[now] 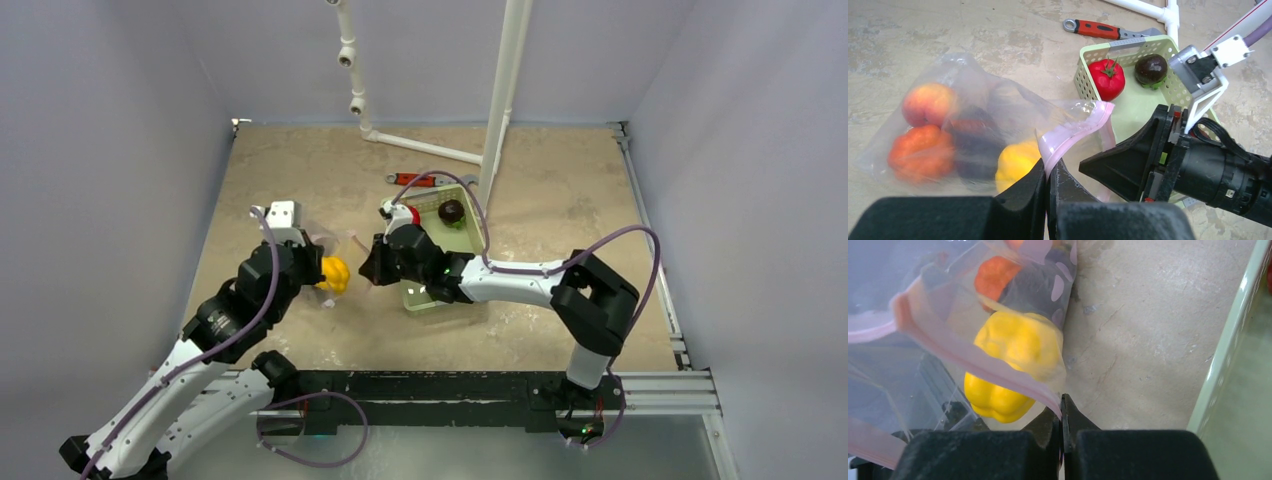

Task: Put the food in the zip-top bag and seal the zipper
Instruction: Adjust the zipper food storage bag at the center of the board, then pick up the fake fruit from the bin.

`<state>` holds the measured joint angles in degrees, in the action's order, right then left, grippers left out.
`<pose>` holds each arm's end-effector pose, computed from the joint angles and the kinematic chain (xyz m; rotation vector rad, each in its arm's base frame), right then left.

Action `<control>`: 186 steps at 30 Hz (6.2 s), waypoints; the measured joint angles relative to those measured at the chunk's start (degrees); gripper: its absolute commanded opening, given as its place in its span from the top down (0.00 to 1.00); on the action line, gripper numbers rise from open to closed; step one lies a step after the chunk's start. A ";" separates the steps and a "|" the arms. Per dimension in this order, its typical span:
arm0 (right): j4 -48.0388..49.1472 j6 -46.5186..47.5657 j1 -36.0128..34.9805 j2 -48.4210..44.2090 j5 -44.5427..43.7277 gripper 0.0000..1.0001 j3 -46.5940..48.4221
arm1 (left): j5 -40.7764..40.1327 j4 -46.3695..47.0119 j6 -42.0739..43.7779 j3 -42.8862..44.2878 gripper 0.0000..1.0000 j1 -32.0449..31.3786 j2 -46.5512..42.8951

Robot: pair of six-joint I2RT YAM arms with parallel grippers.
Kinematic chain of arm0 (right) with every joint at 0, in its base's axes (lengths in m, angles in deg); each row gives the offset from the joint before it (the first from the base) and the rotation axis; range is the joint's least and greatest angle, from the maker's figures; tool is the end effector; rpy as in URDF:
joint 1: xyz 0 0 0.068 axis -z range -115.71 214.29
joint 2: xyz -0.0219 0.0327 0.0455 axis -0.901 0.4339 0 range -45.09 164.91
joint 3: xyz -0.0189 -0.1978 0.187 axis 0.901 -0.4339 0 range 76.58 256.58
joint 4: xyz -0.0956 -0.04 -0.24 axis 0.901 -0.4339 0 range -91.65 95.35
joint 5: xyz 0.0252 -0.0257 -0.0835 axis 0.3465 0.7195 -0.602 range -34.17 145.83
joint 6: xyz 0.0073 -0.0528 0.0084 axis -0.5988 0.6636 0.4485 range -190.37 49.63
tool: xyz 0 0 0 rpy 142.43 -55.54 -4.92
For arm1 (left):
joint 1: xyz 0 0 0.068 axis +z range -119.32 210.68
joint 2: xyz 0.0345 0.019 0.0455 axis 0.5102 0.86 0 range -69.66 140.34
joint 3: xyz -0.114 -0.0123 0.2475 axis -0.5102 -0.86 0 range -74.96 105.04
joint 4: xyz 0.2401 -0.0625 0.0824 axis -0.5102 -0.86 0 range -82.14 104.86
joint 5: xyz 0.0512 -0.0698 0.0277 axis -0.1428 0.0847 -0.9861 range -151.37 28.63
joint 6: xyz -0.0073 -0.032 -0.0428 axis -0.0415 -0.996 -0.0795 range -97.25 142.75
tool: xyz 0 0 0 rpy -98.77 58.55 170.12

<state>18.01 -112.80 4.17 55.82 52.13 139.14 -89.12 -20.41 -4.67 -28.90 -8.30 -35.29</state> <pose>0.2003 0.3440 0.2204 -0.2923 2.1682 1.0286 0.1087 -0.0667 0.3287 -0.1154 1.9402 -0.2911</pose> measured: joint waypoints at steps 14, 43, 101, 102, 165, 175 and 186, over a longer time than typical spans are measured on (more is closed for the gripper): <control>-4.94 6.25 0.00 -9.75 0.52 1.00 4.92 | -0.11 -6.88 -0.07 10.01 1.00 -0.02 -1.42; -18.67 17.14 -1.57 -10.91 4.66 1.00 11.04 | 16.37 -10.34 -7.08 5.22 1.00 -0.02 4.00; -16.28 11.82 0.17 -6.56 -4.57 1.00 7.06 | 9.60 -2.78 -5.95 1.62 1.00 -0.02 4.94; -16.41 11.85 0.17 -7.37 -4.76 1.00 7.21 | 9.44 -3.08 -5.79 2.64 1.00 -0.02 4.26; -6.34 9.42 3.15 -9.27 -3.19 0.54 1.55 | 8.35 3.08 -3.54 -4.52 1.00 -0.02 2.25; -12.26 8.90 3.15 -19.04 -8.96 0.36 1.31 | 8.02 2.34 -3.19 -4.15 1.00 -0.02 0.92; -25.40 4.98 3.23 -23.91 -19.43 0.25 0.92 | 9.20 1.44 -2.75 -3.43 1.00 -0.02 -0.39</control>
<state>-7.38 -107.82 7.40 31.90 32.70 140.06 -79.92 -18.96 -7.43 -32.33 -8.32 -35.68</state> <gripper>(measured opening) 0.744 0.003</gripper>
